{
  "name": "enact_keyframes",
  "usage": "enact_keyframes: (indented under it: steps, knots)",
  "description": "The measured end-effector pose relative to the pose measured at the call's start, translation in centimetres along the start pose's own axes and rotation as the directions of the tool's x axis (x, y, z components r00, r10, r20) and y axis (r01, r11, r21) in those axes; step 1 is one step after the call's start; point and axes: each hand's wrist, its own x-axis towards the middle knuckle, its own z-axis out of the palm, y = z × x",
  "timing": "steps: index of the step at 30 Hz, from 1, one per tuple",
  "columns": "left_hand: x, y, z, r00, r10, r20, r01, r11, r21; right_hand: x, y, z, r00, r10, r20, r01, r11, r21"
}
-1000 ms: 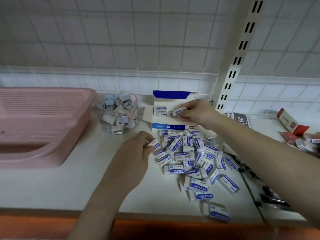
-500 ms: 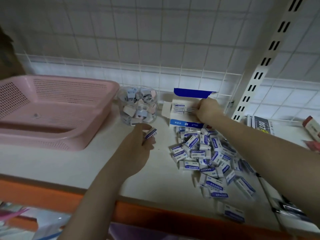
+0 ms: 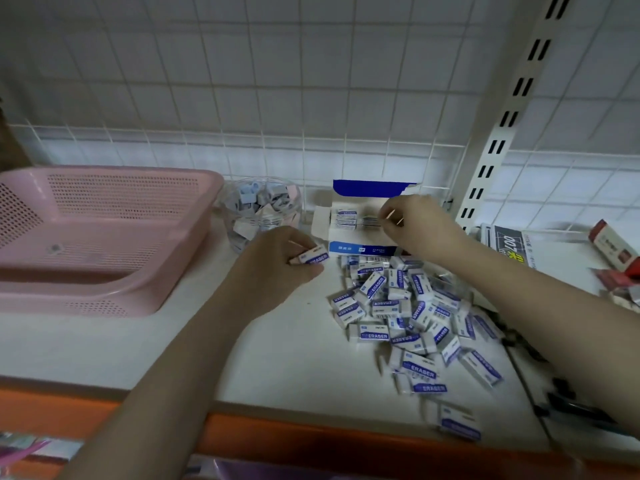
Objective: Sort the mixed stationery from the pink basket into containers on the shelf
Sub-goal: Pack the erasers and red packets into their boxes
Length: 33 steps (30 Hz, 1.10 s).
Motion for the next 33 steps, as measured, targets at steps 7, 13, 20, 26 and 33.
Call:
enact_keyframes:
  steps: [7, 13, 20, 26, 33]
  knots:
    - [7.4, 2.4, 3.2, 0.983, 0.182, 0.028, -0.184, 0.978, 0.100, -7.2, -0.7, -2.6, 0.981, -0.054, 0.184, 0.046, 0.998, 0.046]
    - [11.3, 3.1, 7.3, 0.955, 0.289, 0.063, -0.296, 0.934, 0.199, -10.5, 0.5, -2.4, 0.986, 0.132, 0.105, -0.129, 0.991, -0.037]
    - [13.8, 2.1, 9.0, 0.950, 0.304, 0.068, -0.304, 0.857, 0.416, -11.6, 0.7, -1.4, 0.981, 0.182, 0.070, -0.187, 0.980, 0.066]
    - [14.7, 1.7, 9.4, 0.975, 0.206, 0.082, -0.222, 0.910, 0.350, -11.0, -0.2, -1.0, 0.977, 0.209, 0.035, -0.207, 0.976, -0.073]
    - [15.2, 1.3, 9.3, 0.969, 0.238, 0.068, -0.244, 0.865, 0.438, -10.6, -0.7, -0.6, 0.967, 0.254, 0.005, -0.253, 0.966, -0.059]
